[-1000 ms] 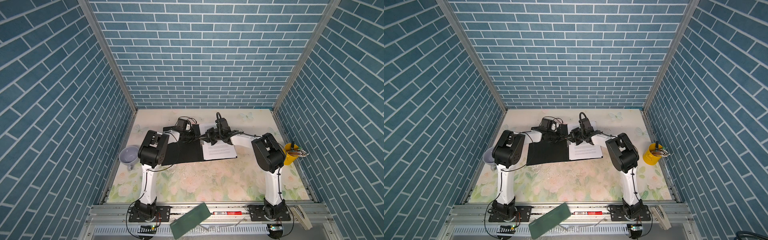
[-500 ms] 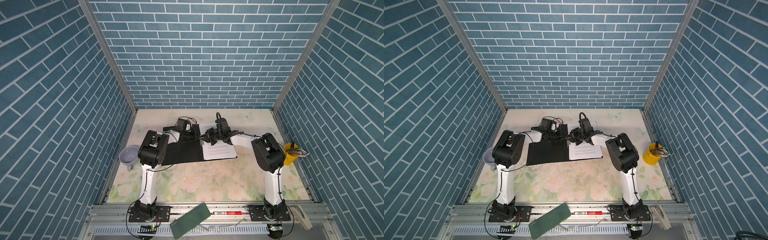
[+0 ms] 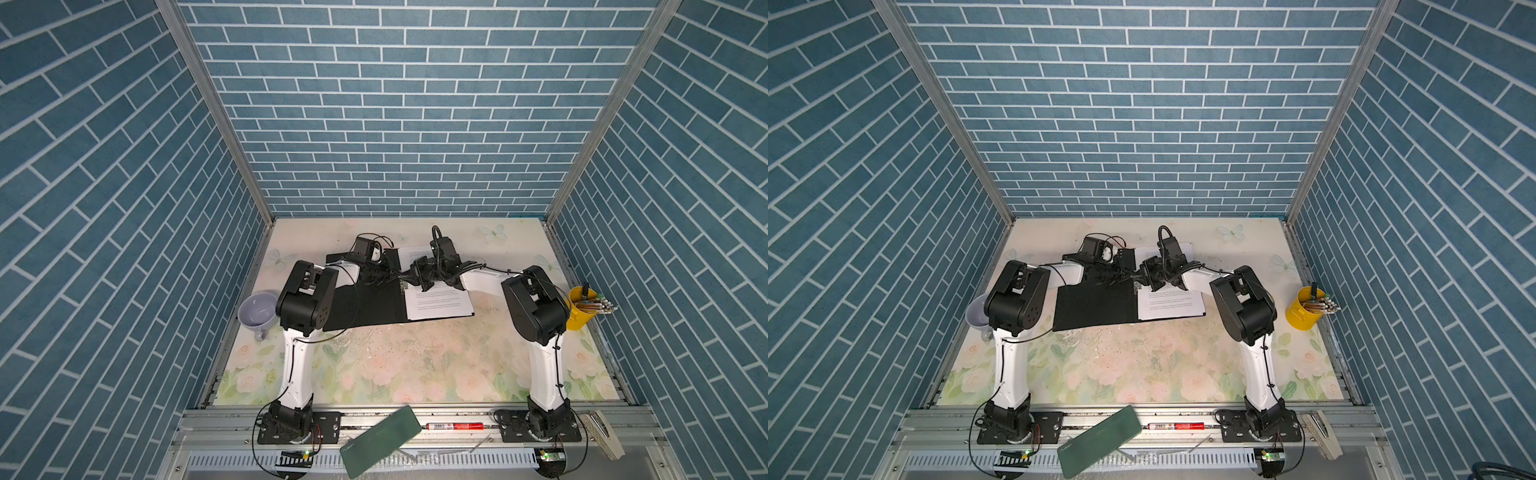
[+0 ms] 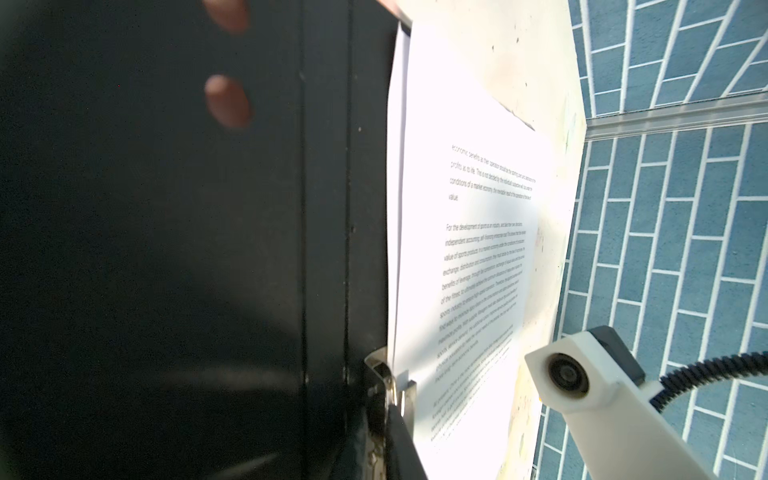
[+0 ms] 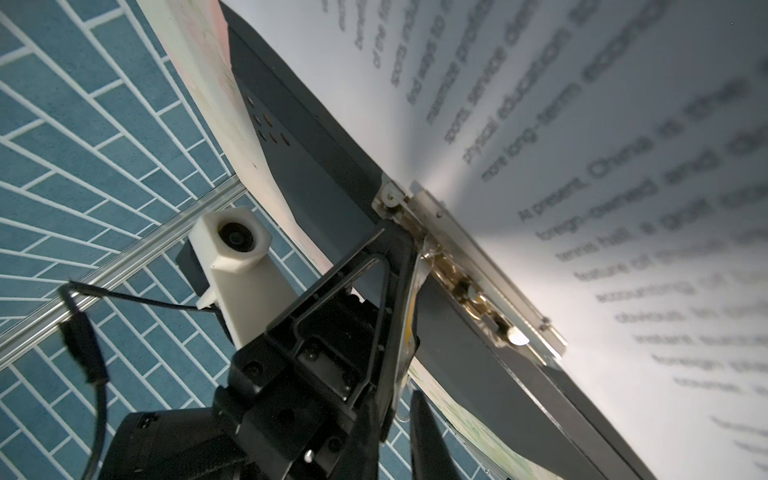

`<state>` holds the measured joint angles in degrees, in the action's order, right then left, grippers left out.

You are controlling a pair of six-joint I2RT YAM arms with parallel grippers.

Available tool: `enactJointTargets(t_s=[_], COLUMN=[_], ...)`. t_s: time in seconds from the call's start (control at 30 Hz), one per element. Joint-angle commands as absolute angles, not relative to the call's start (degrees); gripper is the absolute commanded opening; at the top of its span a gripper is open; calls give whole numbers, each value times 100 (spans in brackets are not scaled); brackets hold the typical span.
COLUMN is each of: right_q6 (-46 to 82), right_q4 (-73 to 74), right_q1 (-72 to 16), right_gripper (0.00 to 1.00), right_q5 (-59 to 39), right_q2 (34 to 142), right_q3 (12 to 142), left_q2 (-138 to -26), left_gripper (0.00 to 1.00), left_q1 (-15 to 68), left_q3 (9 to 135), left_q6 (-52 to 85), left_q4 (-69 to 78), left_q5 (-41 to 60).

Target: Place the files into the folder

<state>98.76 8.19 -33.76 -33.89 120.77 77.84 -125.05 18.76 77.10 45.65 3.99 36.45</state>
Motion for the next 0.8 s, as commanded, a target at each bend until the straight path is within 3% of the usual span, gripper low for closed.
enactJointTargets(t_s=[0.0, 0.77], right_q6=[10010, 10213], right_q4=[818, 1055], right_q1=[-3410, -3518], right_gripper=[16, 13], right_q5=[-3427, -3524], right_q2=[12181, 12216], right_q3=[7914, 7950], left_q2=[-12621, -12619], left_gripper=[13, 13], left_q1=[1903, 1907], left_q3=[7512, 7499], left_q6=[4542, 4504], left_q4=[-90, -176], left_q5=[3463, 3417])
